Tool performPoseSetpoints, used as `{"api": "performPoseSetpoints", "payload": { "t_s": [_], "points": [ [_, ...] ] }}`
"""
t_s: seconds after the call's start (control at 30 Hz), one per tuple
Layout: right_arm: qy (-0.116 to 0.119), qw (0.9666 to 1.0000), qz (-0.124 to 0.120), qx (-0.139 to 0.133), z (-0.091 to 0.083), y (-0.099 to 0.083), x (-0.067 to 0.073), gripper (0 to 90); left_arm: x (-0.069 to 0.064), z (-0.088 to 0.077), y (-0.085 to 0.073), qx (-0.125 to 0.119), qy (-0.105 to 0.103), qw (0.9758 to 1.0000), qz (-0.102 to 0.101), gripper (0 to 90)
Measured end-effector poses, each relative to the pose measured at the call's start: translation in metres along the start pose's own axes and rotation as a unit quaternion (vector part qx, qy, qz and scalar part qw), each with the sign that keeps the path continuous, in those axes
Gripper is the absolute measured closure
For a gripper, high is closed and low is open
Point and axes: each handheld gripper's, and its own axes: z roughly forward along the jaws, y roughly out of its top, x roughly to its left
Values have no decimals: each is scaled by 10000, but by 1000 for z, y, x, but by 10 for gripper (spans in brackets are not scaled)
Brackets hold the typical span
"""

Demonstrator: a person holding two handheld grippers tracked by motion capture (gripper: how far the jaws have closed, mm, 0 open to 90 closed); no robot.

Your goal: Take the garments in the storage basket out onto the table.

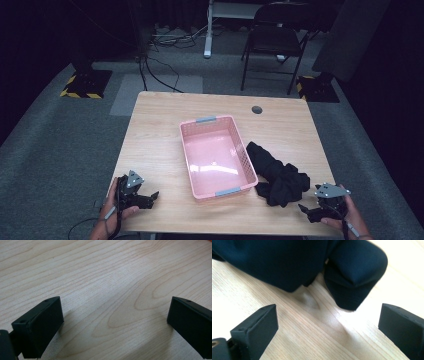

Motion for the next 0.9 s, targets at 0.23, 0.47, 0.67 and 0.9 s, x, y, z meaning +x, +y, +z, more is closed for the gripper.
{"api": "performPoseSetpoints", "payload": {
  "t_s": [0.23, 0.47, 0.67, 0.9],
  "points": [
    [-9, 9999, 147, 0, 2, -10, -3, 30, 0, 0, 0, 0, 0, 10000, 1, 0],
    [48, 9994, 329, -67, 5, -18, -6, 27, 0, 0, 0, 1, -1, 10000, 0, 0],
    [163, 9981, 555, -206, 6, -25, -10, 9, 0, 0, 0, 0, -1, 10000, -2, 0],
    [384, 9942, 899, -456, 8, -35, -15, 7, 0, 0, 0, 0, -1, 10000, -1, 0]
  ]
}}
